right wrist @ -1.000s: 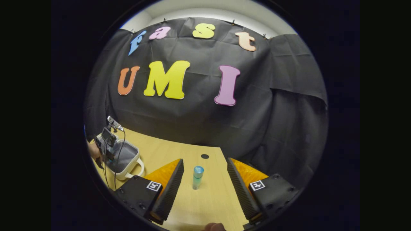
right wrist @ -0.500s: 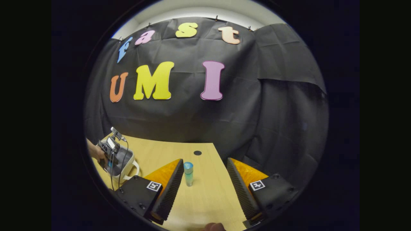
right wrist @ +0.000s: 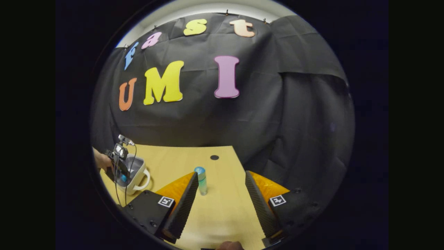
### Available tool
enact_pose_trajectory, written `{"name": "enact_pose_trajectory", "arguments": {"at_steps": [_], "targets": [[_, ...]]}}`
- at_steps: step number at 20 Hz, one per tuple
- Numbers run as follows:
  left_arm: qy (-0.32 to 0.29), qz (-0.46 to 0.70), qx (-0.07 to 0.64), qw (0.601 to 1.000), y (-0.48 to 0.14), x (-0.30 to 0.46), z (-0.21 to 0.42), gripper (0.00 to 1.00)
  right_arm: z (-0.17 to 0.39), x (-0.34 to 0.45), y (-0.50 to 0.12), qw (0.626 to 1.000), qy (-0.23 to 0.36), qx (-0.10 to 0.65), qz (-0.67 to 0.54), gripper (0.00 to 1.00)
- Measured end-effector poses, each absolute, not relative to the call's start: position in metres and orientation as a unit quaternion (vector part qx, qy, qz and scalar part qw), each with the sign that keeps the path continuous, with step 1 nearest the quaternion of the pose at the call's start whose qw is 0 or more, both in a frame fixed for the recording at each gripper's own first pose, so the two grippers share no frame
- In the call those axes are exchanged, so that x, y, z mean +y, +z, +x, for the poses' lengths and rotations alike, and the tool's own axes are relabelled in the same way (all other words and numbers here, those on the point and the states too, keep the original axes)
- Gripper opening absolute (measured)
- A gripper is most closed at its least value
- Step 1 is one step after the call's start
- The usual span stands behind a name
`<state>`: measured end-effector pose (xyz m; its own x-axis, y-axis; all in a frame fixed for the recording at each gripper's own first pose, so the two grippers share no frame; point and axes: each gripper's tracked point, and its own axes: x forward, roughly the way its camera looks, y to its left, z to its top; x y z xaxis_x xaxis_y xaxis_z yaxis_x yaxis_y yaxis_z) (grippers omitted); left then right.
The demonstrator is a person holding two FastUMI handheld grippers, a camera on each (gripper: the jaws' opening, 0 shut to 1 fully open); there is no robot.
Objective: First open the suitcase, pack the skin care products into it, and then close the suitcase.
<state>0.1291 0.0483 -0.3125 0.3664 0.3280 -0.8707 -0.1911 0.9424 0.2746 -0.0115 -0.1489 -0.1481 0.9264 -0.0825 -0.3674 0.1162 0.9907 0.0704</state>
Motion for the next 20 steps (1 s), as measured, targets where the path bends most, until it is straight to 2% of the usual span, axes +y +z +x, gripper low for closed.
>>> {"name": "enact_pose_trajectory", "arguments": {"at_steps": [5, 10, 15, 20], "targets": [[0.096, -0.025, 0.454, 0.885, -0.249, -0.007, 0.118, 0.99, 0.014, -0.120, -0.196, 0.973, 0.016, 0.224, 0.054, 0.81], [0.037, -0.047, 0.380, 0.923, -0.187, -0.044, 0.069, 0.99, 0.051, -0.117, -0.234, 0.966, 0.030, 0.252, 0.045, 0.81], [0.019, -0.077, 0.337, 0.938, -0.157, -0.055, 0.025, 0.99, 0.090, -0.121, -0.277, 0.960, 0.030, 0.272, 0.053, 0.81], [0.020, -0.109, 0.330, 0.937, -0.151, -0.061, -0.001, 0.99, 0.120, -0.105, -0.316, 0.949, 0.051, 0.304, 0.061, 0.81]]}}
